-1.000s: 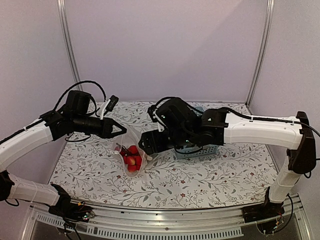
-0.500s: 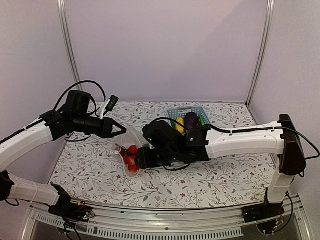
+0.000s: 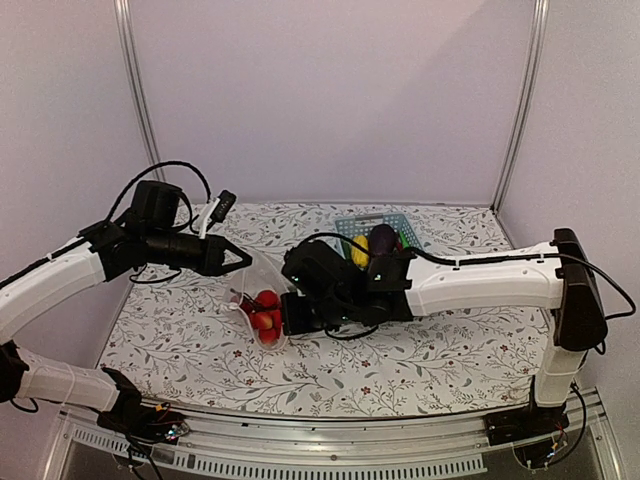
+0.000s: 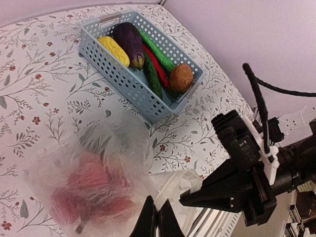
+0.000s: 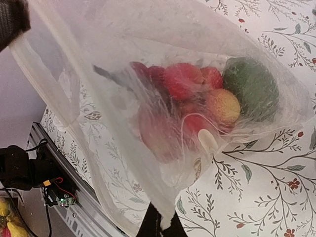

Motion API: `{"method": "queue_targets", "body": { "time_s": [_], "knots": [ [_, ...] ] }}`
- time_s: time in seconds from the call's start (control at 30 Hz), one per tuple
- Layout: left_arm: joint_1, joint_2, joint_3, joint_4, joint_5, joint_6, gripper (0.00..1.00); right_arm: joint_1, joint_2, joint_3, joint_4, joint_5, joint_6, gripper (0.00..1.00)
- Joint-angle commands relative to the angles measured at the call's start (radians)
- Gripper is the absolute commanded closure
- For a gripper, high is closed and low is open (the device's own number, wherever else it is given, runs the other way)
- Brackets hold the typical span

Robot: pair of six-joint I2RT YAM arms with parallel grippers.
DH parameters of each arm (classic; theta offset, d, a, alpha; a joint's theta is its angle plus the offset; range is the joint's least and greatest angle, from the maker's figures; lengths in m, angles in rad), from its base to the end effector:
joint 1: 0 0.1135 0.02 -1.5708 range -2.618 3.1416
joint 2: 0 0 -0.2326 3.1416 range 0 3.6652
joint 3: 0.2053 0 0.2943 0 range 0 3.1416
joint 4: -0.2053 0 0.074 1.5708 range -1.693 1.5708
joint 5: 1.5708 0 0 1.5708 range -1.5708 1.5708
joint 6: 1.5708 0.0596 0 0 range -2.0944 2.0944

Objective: Place the food in the zip-top bag and seal the zipper
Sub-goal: Adjust the zipper food storage bag at the center of the board.

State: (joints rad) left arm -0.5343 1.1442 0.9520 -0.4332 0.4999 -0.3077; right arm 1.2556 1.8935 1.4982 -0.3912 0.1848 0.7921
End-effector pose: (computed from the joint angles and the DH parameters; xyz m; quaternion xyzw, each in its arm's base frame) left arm 0.2612 -0.1878 0.2552 0.2094 0.8444 -0.3813 0.3126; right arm 0.1581 0.4496 0.1847 -0.1770 0.9036 0.2807 0.2707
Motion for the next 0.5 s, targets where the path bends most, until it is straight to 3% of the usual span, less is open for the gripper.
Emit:
{"method": "queue_targets", "body": {
  "time_s": [0.0,0.2,0.47],
  "knots": [
    [0.021,-0.032,0.029,-0.035,-0.040,0.024,1.00,-0.024,-0.087,0.088,-0.049,0.066,-0.090,1.00],
    [0.023,-0.064,0.130,-0.126,0.032,0.058,1.00,-0.059,-0.186,0.135,-0.059,0.082,-0.161,1.00],
    [0.022,-0.026,0.214,-0.295,0.125,0.161,1.00,-0.132,-0.166,0.124,-0.072,0.032,-0.151,1.00]
  ]
}}
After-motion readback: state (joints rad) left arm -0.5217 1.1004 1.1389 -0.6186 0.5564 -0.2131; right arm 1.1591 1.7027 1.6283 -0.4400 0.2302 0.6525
